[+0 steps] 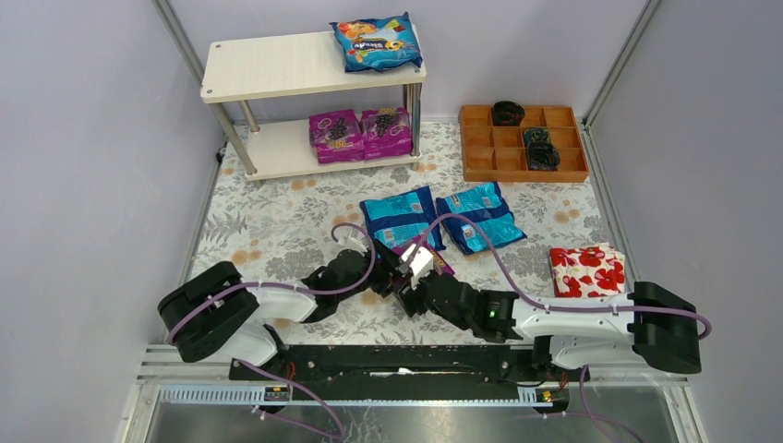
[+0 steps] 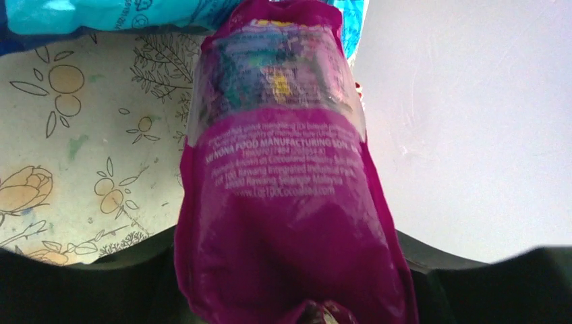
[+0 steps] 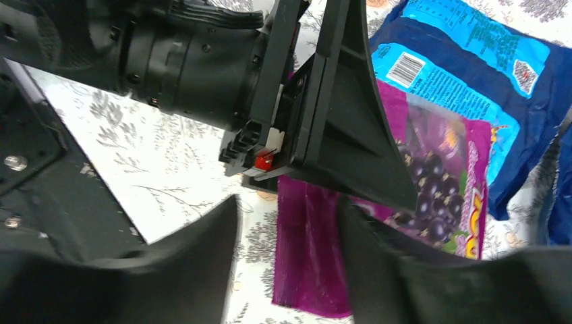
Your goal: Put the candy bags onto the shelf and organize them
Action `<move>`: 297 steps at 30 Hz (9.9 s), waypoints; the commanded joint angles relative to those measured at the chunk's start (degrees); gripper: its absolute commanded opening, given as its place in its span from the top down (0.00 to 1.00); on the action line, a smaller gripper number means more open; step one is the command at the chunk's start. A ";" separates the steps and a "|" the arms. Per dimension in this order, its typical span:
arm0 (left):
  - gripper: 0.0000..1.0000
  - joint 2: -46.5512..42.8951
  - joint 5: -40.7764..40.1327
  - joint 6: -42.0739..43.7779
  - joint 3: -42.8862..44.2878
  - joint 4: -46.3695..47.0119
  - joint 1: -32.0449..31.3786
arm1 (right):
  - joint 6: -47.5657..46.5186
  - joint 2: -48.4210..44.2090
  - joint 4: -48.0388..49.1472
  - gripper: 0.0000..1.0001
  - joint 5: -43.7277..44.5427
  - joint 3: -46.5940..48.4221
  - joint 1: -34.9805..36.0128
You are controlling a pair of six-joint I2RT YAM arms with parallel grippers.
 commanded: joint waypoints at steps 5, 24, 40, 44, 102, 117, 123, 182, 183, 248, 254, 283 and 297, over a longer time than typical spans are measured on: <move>0.41 -5.66 -1.59 4.15 0.97 -1.46 -0.29 | -3.64 -9.16 -5.41 0.00 0.74 2.30 -0.02; 0.49 -21.41 20.16 14.88 9.89 -13.29 15.06 | -10.83 -37.35 -22.81 0.00 18.08 1.61 -0.02; 0.52 -22.41 31.14 5.45 15.28 -1.68 53.68 | -8.25 -40.06 -26.22 0.00 19.12 0.29 -0.05; 0.52 -17.62 29.68 4.87 18.30 1.89 59.97 | -9.22 -40.08 -27.77 0.00 18.74 1.63 -0.04; 0.15 21.27 3.01 13.37 34.84 -1.22 62.07 | -2.21 -44.75 -36.40 0.00 17.99 1.95 -0.04; 0.10 15.29 6.39 15.13 35.52 -16.30 62.82 | -1.31 -44.48 -35.97 0.00 17.24 1.34 -0.06; 0.33 16.20 4.71 14.65 36.68 -16.26 62.80 | -1.31 -44.20 -35.90 0.00 17.15 1.35 -0.06; 0.01 13.49 17.46 35.09 45.07 -34.93 63.18 | 11.82 -5.32 -23.50 0.00 -13.14 10.95 -52.43; 0.01 12.56 17.82 35.58 44.61 -35.29 63.47 | 11.64 -5.23 -23.01 0.00 -14.30 10.72 -52.44; 0.01 -18.32 22.28 57.50 46.48 -46.28 33.62 | -2.69 53.25 36.09 0.81 -35.75 53.22 -47.46; 0.01 -18.30 22.57 57.11 46.08 -45.73 33.96 | -3.40 47.26 38.86 0.99 -34.18 45.77 -47.01; 0.01 -9.34 32.27 37.20 30.76 -24.95 35.52 | 15.11 4.67 3.76 0.00 -21.60 6.64 -42.35; 0.01 -16.90 25.97 44.60 17.98 -39.71 35.85 | 19.93 12.32 -15.94 0.00 -21.01 16.87 -30.92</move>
